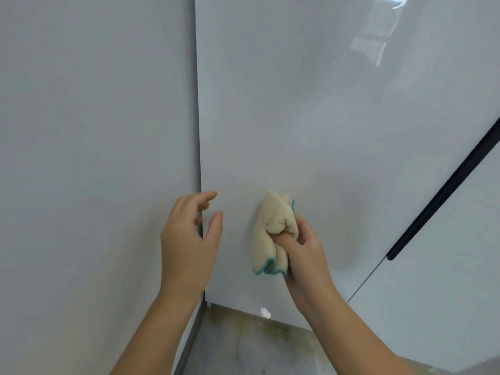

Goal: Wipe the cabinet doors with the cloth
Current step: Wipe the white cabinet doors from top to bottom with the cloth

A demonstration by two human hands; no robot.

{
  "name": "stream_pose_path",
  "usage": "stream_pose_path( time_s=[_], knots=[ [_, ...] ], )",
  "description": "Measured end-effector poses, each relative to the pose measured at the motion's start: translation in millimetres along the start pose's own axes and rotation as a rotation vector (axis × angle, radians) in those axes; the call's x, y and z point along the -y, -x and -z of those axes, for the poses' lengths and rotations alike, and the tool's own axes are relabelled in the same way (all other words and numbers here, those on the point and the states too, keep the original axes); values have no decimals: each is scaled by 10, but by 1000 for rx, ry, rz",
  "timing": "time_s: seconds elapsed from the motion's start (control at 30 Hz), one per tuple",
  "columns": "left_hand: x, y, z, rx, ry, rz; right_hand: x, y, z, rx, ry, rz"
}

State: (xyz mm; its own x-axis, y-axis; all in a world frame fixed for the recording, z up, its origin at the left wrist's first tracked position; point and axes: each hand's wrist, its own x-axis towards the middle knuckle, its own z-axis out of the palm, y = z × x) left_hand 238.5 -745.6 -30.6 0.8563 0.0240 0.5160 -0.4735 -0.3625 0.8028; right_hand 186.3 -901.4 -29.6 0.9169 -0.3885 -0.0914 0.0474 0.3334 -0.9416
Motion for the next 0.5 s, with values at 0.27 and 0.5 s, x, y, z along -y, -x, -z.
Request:
stream_pose_path(
  time_s=[0.27,0.5],
  knots=[
    [81,360,-515,653,421,550,-120,-17,362,-217,72,-4],
    [278,373,-873,817,351,612,-268,-169,558,-178,91,-48]
  ],
)
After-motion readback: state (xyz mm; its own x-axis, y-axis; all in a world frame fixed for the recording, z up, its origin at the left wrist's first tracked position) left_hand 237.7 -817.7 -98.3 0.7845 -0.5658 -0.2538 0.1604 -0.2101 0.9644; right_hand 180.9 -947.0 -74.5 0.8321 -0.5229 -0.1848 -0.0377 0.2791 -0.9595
